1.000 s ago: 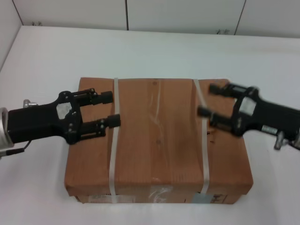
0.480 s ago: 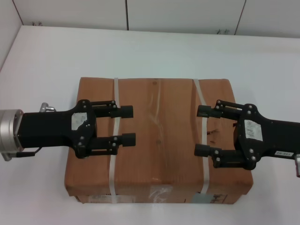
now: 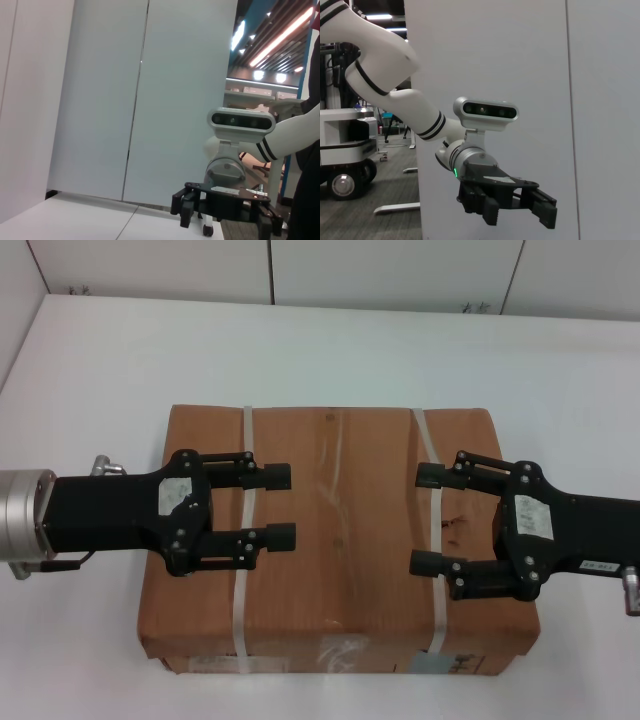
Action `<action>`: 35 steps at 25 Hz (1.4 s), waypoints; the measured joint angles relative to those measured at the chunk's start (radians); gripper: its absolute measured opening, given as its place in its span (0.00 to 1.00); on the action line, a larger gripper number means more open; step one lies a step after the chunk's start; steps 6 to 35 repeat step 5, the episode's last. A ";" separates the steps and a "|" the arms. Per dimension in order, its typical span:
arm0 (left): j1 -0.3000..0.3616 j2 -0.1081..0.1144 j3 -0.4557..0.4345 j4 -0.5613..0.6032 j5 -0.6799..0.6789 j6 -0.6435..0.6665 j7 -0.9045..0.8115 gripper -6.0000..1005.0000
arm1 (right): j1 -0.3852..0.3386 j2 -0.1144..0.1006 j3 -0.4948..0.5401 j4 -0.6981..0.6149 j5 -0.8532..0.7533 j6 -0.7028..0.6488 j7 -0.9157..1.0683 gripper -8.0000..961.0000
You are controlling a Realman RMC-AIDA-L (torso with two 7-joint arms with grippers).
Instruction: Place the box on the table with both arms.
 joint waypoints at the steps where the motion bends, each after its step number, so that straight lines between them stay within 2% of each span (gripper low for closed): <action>1: 0.000 0.000 0.000 0.000 0.000 0.000 0.000 0.66 | 0.000 0.000 0.001 0.000 0.000 0.001 0.000 0.92; 35: 0.000 0.001 0.000 0.000 0.000 0.001 -0.002 0.66 | 0.000 0.001 0.007 0.000 0.000 0.014 0.000 0.92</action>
